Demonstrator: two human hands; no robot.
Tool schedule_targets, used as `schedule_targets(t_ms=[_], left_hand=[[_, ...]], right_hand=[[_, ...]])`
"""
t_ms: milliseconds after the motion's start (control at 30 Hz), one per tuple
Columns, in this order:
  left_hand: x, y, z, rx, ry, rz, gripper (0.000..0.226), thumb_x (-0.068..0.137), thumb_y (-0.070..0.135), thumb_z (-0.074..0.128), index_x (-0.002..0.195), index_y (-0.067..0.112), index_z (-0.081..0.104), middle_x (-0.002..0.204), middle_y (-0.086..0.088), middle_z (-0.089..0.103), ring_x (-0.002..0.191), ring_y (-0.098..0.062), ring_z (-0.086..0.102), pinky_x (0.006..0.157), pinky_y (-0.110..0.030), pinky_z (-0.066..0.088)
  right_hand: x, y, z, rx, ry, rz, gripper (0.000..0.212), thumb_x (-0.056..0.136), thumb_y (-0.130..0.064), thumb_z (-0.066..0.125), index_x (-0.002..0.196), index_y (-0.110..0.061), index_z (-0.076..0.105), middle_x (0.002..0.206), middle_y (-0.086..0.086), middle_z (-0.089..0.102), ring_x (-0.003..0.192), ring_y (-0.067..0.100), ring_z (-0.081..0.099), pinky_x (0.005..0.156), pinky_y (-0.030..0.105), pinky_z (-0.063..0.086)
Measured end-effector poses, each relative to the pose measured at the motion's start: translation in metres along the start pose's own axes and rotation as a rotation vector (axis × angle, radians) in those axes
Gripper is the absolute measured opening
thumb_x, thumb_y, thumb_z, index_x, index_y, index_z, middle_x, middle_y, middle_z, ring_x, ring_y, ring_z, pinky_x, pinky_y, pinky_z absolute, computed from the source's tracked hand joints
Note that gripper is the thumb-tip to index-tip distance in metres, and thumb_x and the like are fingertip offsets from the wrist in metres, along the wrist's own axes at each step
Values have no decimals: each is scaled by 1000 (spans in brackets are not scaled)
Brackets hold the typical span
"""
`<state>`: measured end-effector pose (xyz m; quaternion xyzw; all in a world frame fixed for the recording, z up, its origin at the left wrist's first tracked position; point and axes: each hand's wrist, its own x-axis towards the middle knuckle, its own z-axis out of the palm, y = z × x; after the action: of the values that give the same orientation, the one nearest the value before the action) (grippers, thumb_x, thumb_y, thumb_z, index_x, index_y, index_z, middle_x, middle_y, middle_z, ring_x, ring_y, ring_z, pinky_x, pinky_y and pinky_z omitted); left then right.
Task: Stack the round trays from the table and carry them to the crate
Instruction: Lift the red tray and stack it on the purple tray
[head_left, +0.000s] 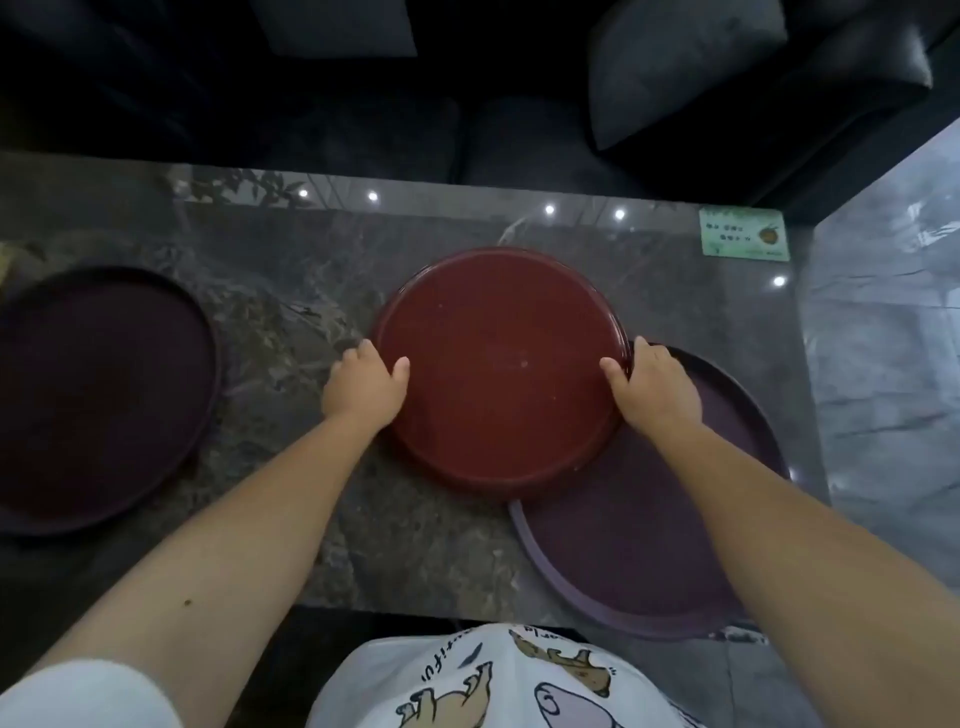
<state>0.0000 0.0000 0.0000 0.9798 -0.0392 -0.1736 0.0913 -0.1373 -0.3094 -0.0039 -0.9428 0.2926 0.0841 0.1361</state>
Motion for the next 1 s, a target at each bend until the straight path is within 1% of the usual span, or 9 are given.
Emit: schedule_targets(t_ms=[200, 333, 467, 600, 700, 800, 867, 933, 1000], left_hand=[[21, 1, 0, -50, -40, -123, 59, 93, 49, 41, 127, 1, 45, 126, -22, 49, 110, -39, 53, 85, -46, 44], [40, -5, 3, -159, -97, -220, 59, 94, 47, 41, 129, 0, 44, 131, -25, 49, 115, -41, 51, 90, -45, 42], [50, -17, 9, -271, -137, -222, 58, 95, 48, 41, 123, -1, 49, 126, -23, 55, 113, -40, 52, 92, -44, 42], [50, -26, 6, -414, -159, -172, 52, 94, 49, 45, 102, 0, 62, 106, -19, 64, 98, -37, 58, 87, -44, 47], [47, -29, -8, -415, -113, -76, 44, 93, 48, 47, 89, 6, 60, 98, -16, 65, 89, -32, 59, 78, -40, 46], [46, -31, -31, -404, -31, 22, 40, 91, 49, 50, 93, 10, 59, 105, -12, 60, 89, -28, 58, 82, -41, 47], [43, -29, -47, -503, 4, 80, 42, 90, 48, 53, 105, 9, 61, 103, -5, 61, 91, -24, 59, 83, -38, 48], [39, -25, -63, -683, 22, 128, 34, 90, 45, 56, 103, 14, 60, 94, 1, 64, 87, -19, 61, 76, -33, 48], [33, -21, -80, -886, 1, 145, 31, 91, 47, 51, 95, 17, 57, 76, 4, 61, 71, -18, 59, 63, -30, 44]], right_hand=[[15, 4, 9, 69, -68, 114, 59, 96, -53, 25, 103, -6, 60, 109, 18, 62, 99, 38, 57, 73, 42, 40], [16, 3, 13, 134, -58, 154, 58, 96, -51, 28, 108, -4, 60, 110, 22, 58, 100, 41, 54, 77, 44, 41], [19, 4, 10, 197, -100, 202, 55, 96, -51, 33, 109, -7, 62, 111, 23, 57, 102, 41, 54, 79, 42, 41], [18, 3, 1, 359, -117, 196, 47, 97, -43, 41, 93, -4, 67, 97, 20, 67, 93, 37, 59, 74, 39, 42], [11, 2, -16, 456, -105, 180, 42, 96, -38, 47, 91, -2, 69, 90, 16, 69, 88, 31, 62, 71, 35, 41], [1, -6, -42, 587, -26, 172, 35, 94, -33, 54, 104, -4, 70, 87, 8, 67, 75, 17, 59, 63, 26, 44], [-7, -15, -60, 786, 25, 219, 32, 94, -30, 55, 111, -6, 67, 77, 6, 61, 57, 13, 52, 45, 25, 42], [-18, -23, -78, 1005, 54, 253, 30, 95, -26, 54, 111, -2, 63, 63, 6, 49, 42, 12, 45, 41, 26, 37], [-32, -26, -95, 1142, 107, 248, 29, 94, -27, 55, 110, -3, 62, 62, 5, 48, 39, 9, 47, 42, 22, 40]])
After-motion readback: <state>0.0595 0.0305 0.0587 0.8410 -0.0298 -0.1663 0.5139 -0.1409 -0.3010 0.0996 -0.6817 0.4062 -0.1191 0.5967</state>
